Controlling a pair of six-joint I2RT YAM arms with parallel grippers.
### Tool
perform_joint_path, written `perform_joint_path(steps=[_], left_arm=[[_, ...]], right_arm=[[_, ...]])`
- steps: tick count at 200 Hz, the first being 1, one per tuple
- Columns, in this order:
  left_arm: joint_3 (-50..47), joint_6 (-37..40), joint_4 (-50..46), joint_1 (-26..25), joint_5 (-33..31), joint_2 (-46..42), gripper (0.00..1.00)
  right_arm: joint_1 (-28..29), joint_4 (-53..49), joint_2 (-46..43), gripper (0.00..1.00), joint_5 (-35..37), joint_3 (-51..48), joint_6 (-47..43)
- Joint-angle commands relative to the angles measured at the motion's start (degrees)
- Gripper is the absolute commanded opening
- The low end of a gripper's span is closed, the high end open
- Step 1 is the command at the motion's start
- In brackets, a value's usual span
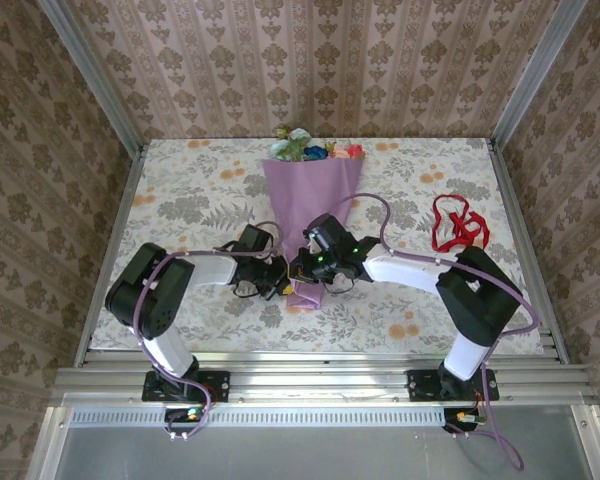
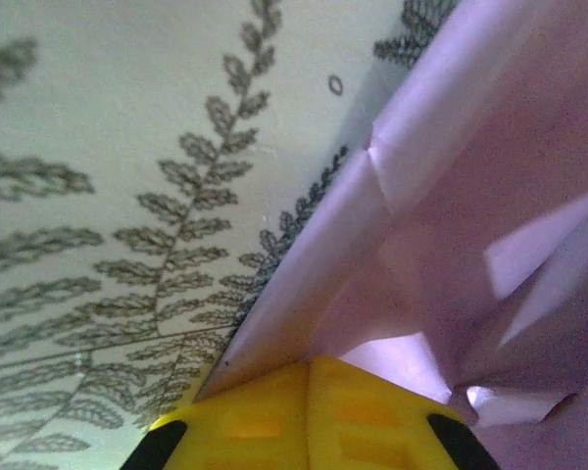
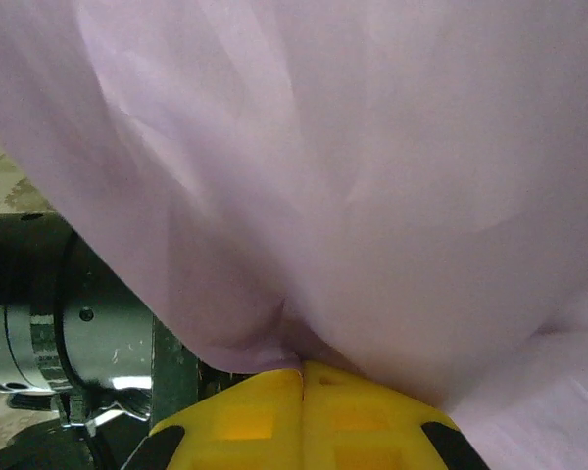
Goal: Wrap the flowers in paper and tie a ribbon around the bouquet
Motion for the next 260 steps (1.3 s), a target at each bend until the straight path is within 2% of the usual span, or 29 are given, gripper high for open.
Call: perform_joint_path(steps=[1,47,77,100,121,150,191,207,260], left_arm=[[-2.23,-1.53,1.84,-1.09,-4.22,0.31,0.05],[-4.40,-3.65,3.70,-0.67,-7.89,-5.78,0.04],[-3.30,-4.56,-1.17,0.11,-10.29,-12.33,0.16],[-1.86,-4.31,-11.19,1.64,-12.73,-17.35,0.27],[-2.06,-3.07,-15.85,4.42,-14.35,-21.88,0.31],[-3.00,-0.95,-17.89,9.46,-10.79,-21.14,0.14],[-8.96,-4.11,-9.84,9.65,-8.66,-18.34,0.00],[-10.24,-5.76,-5.82,8.99,-7.79,-16.73,0.00],[-14.65,-10.16,-2.43,4.66,-9.33,-16.07,0.00]], right_arm=[[1.29,10.37,4.11,0.00,-4.80,-0.75,1.62],[1.12,18.35,7.60,0.00,-7.87,-3.42,4.20],[0.64,20.21,7.86,0.00,-8.30,-4.44,4.44],[0.43,20.32,7.70,0.00,-8.47,-4.57,4.27],[0.49,20.45,8.51,0.00,-9.00,-3.97,4.23],[0.43,21.08,9.90,0.00,-9.70,-2.91,4.39],[0.76,21.10,11.68,0.00,-10.55,-1.24,4.36],[1.07,21.29,12.58,0.00,-10.81,-0.56,4.54],[1.30,25.47,16.22,0.00,-10.73,1.42,7.11]])
